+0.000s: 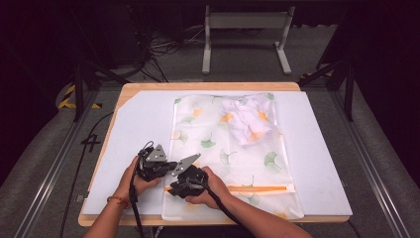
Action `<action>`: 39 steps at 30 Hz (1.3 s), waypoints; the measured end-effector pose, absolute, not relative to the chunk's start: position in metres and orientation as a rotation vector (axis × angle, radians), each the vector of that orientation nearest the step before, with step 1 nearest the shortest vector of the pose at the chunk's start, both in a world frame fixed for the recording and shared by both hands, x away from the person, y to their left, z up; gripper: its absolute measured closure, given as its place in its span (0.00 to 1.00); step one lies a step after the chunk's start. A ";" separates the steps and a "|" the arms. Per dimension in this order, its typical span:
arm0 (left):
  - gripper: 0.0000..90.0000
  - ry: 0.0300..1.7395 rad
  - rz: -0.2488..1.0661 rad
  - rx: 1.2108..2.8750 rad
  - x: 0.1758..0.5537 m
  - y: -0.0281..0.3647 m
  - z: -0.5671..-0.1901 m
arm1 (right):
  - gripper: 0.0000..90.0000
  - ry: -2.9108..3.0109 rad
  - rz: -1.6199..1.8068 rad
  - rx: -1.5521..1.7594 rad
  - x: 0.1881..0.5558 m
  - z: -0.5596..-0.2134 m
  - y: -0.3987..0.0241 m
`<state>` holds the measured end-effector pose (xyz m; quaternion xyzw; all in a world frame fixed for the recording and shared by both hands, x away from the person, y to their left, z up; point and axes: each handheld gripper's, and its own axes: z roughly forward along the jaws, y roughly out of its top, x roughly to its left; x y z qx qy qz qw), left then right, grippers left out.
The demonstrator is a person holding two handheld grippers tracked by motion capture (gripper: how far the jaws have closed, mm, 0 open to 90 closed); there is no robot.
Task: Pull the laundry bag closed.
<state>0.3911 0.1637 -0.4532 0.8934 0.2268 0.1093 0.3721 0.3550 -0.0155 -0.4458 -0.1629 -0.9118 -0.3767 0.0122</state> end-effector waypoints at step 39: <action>1.00 0.575 0.275 2.289 0.391 0.165 -0.454 | 0.99 -2.862 -1.225 -0.563 0.349 -0.444 -0.018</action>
